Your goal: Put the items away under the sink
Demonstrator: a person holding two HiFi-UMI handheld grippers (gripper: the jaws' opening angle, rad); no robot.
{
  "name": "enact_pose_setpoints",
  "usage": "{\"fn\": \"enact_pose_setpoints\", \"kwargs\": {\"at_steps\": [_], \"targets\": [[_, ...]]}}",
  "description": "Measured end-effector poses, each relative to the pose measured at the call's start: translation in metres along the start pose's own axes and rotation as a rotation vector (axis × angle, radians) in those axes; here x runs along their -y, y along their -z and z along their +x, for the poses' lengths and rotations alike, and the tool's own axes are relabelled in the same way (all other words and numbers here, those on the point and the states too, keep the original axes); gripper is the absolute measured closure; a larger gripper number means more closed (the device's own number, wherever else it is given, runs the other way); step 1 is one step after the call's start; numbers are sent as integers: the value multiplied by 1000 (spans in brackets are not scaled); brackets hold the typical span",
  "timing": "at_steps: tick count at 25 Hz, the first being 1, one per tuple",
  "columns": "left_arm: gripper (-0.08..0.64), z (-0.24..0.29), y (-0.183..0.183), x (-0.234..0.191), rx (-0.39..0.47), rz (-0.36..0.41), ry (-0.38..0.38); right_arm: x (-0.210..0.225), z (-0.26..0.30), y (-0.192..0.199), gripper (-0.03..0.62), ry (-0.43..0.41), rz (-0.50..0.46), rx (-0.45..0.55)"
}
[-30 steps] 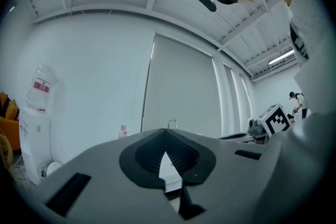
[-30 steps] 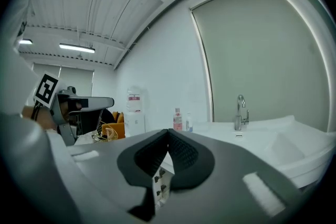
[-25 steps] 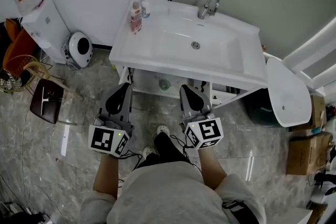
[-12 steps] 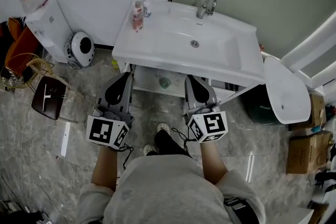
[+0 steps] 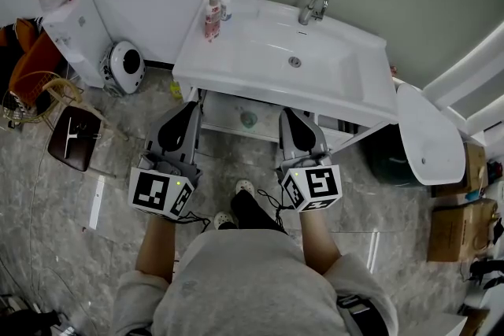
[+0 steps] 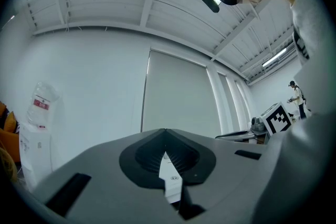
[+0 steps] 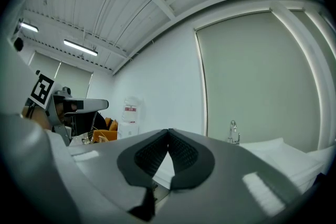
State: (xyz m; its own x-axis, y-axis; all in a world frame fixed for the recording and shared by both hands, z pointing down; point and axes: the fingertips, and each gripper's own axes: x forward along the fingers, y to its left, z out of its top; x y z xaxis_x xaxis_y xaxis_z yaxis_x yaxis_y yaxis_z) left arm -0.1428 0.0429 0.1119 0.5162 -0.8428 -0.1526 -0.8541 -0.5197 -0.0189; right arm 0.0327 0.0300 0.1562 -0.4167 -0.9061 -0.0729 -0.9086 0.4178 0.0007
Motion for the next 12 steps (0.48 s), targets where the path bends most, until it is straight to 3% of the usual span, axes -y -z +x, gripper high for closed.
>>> {"fn": "enact_pose_setpoints", "kwargs": {"at_steps": [12], "targets": [[552,-14,-5,1,11,2,3,-13,-10,-6,581,2,18,24]]}}
